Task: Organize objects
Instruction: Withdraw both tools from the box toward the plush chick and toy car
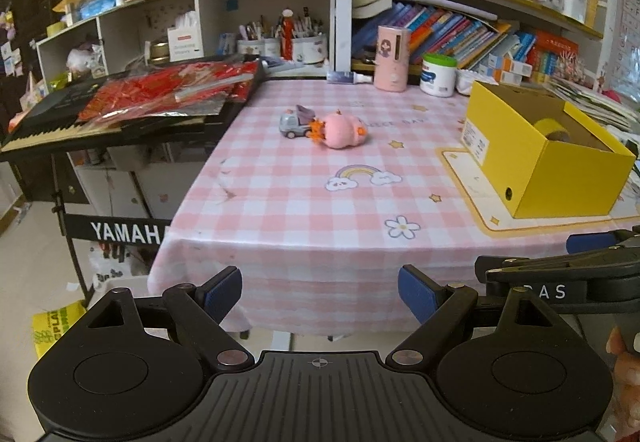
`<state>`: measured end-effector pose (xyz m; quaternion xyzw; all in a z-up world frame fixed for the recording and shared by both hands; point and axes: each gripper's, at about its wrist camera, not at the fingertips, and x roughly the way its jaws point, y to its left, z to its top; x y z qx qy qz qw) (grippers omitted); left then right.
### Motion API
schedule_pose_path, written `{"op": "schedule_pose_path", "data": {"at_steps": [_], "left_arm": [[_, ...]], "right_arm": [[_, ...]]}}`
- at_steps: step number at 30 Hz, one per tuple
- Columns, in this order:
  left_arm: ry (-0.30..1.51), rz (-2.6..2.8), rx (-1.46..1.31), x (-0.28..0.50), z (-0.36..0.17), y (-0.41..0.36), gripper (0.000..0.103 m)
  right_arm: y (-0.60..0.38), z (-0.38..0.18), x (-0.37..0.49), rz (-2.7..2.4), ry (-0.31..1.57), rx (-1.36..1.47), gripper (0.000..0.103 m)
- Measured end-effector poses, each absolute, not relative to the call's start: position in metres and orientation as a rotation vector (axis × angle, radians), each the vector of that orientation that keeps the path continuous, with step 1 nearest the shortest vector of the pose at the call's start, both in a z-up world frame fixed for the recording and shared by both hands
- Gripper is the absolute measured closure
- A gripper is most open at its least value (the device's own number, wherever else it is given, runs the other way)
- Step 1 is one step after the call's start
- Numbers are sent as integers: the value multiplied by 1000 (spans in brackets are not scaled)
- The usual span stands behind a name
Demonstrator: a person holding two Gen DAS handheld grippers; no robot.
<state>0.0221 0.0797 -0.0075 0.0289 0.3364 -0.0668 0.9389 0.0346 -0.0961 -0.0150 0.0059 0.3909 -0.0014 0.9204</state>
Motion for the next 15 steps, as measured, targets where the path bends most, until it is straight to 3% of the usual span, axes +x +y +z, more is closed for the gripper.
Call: {"op": "schedule_pose_path", "data": {"at_steps": [15], "left_arm": [[709, -59, 29, 69, -13, 82, 16]], "right_arm": [[-90, -21, 90, 72, 814, -15, 3]]}}
